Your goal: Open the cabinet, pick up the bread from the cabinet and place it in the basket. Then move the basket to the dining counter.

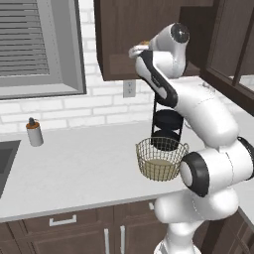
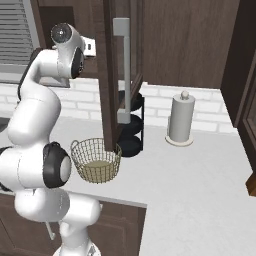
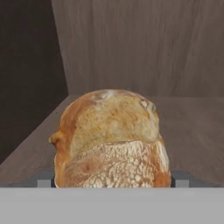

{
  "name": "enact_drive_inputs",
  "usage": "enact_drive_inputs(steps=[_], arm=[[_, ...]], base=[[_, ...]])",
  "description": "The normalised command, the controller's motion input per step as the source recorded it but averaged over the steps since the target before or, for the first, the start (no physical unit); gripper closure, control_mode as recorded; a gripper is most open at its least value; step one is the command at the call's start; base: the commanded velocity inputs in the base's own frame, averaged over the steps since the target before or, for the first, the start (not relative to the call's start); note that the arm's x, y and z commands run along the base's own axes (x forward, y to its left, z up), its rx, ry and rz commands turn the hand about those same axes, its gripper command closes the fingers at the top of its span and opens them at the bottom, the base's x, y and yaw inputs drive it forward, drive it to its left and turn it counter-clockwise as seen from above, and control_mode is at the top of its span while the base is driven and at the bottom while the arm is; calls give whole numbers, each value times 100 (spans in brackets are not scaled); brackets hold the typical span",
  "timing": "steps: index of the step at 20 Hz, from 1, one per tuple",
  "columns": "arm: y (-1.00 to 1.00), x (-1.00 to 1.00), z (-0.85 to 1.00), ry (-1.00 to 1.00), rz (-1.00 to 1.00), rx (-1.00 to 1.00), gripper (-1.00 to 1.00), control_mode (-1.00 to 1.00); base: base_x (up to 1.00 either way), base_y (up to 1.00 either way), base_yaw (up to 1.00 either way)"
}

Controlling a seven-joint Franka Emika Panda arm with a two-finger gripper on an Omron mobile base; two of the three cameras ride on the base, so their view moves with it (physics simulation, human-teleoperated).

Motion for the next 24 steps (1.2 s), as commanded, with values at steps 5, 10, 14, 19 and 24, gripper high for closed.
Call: enact_drive_inputs(steps=[5, 10, 14, 19, 24], arm=[[0, -100, 64, 0, -12, 6, 100, -100], [-1, -100, 19, 5, -12, 5, 100, -100], [0, -100, -4, 12, -8, 0, 100, -100], [-1, -100, -38, 5, -3, -1, 100, -100], [0, -97, -72, 20, 1, -11, 100, -100]], base=[[0, 0, 0], [0, 0, 0], [0, 0, 0], [0, 0, 0], [0, 0, 0]])
